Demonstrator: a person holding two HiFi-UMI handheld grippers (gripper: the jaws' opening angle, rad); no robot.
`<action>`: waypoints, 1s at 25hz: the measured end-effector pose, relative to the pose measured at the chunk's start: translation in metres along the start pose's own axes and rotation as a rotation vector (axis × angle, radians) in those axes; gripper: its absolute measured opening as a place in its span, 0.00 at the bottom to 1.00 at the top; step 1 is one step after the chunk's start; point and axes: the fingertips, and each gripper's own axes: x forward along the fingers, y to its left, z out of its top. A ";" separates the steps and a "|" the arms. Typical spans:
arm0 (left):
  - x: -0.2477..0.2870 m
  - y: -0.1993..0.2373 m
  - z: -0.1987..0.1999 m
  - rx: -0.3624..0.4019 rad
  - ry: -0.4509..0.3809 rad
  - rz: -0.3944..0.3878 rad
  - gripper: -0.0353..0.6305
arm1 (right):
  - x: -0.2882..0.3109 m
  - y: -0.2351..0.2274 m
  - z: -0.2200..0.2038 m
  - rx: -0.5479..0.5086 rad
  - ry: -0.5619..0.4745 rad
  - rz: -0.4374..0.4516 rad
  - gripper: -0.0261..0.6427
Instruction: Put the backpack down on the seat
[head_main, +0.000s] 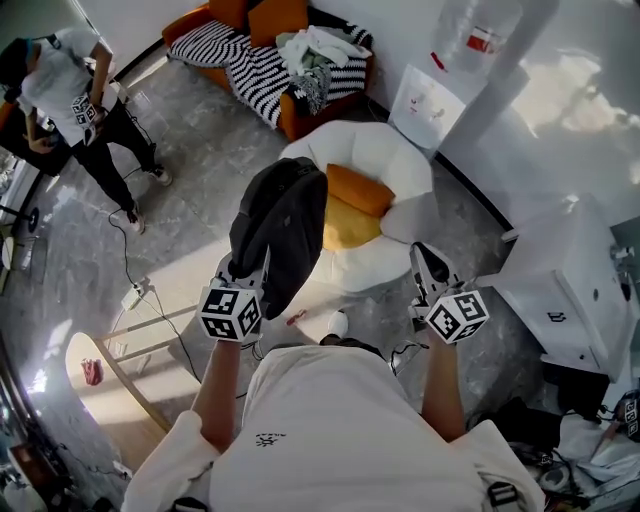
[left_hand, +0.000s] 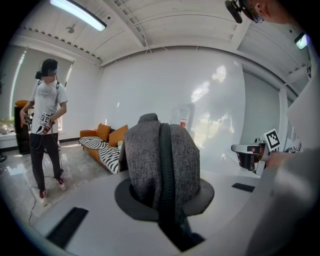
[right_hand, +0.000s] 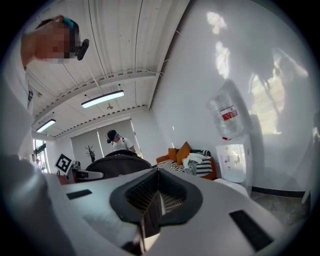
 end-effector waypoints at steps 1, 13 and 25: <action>0.005 -0.003 0.001 -0.004 -0.001 0.004 0.15 | 0.002 -0.006 0.001 0.000 0.002 0.010 0.07; 0.016 -0.006 0.007 -0.022 0.009 0.015 0.15 | 0.003 -0.044 0.004 0.017 -0.012 -0.003 0.07; 0.089 -0.005 0.004 0.003 0.079 -0.052 0.15 | 0.036 -0.080 -0.012 0.076 0.023 -0.015 0.07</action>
